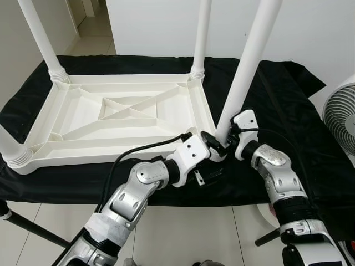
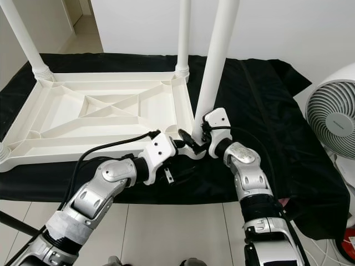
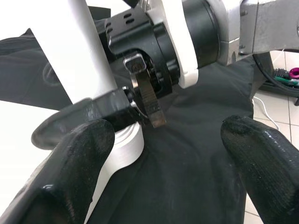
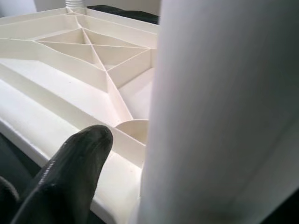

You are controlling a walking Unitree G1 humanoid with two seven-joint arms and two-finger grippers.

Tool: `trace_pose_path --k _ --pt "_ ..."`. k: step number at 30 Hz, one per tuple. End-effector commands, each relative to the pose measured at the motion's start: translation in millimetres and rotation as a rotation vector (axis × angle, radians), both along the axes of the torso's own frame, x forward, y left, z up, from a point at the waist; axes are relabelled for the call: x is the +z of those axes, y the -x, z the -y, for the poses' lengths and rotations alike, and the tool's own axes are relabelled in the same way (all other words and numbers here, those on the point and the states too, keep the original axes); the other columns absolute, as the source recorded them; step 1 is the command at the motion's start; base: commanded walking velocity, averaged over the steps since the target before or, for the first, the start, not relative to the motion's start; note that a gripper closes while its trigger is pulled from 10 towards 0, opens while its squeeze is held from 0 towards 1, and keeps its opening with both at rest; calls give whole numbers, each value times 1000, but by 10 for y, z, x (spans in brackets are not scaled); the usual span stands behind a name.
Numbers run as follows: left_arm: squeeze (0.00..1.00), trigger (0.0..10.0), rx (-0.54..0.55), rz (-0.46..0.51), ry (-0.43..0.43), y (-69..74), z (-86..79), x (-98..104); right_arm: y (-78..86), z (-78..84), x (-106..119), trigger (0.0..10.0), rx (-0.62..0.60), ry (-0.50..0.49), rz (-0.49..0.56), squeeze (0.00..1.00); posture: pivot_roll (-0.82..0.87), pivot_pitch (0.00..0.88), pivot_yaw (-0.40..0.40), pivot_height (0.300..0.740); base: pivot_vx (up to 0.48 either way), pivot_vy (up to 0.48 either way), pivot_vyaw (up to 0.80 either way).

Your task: Building children table

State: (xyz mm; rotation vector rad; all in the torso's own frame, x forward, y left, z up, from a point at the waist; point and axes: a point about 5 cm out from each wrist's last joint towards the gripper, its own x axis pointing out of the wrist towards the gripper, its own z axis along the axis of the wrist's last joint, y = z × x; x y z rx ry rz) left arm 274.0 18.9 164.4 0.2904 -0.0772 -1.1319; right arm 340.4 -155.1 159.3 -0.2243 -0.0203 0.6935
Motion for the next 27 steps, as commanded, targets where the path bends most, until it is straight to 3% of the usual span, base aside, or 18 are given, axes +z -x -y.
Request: trace_pose_path --k 1,2,3,4,5,14,15,19,21,22,27 --pt "0 10000 -1 -2 -11 -13 -6 -19 -16 -35 -28 4353 52 31 -16 0 -138 30 21 740 0 0 0" --pt "0 10000 -1 -2 -11 -13 -6 -19 -16 -35 -28 4353 52 31 -16 0 -138 30 21 740 0 0 0" --pt "0 10000 -1 -1 -11 -11 -6 -16 -18 -20 -61 627 60 40 -30 0 -138 30 21 740 0 0 0" --pt "0 10000 -1 -1 -11 -11 -6 -16 -18 -20 -61 627 60 40 -30 0 -138 30 21 740 0 0 0" --pt "0 10000 0 -1 -11 -9 -6 -18 -16 -2 -100 0 75 38 -49 0 -132 22 19 740 0 0 0" --pt "0 10000 -12 -5 -13 12 9 -31 36 62 -230 0 83 -6 -94 0 -139 24 22 740 0 0 0" --pt "0 10000 -14 -6 -13 15 13 -33 31 80 -243 9843 49 4 -92 0 -141 26 21 740 0 0 0" --pt "0 10000 -17 -9 -11 22 24 -39 -25 158 -269 10000 -101 6 -85 0 -142 29 19 740 0 0 0" --pt "0 10000 -18 -9 -11 22 25 -39 -34 169 -269 10000 -121 2 -83 0 -142 29 19 740 0 0 0" --pt "0 10000 -18 -11 -11 28 30 -46 -49 181 -262 10000 -232 1 -83 0 -142 31 17 740 0 0 0" --pt "0 10000 -13 -15 -11 41 25 -61 -20 107 -206 10000 -378 -89 -98 0 -140 35 10 740 0 0 0"
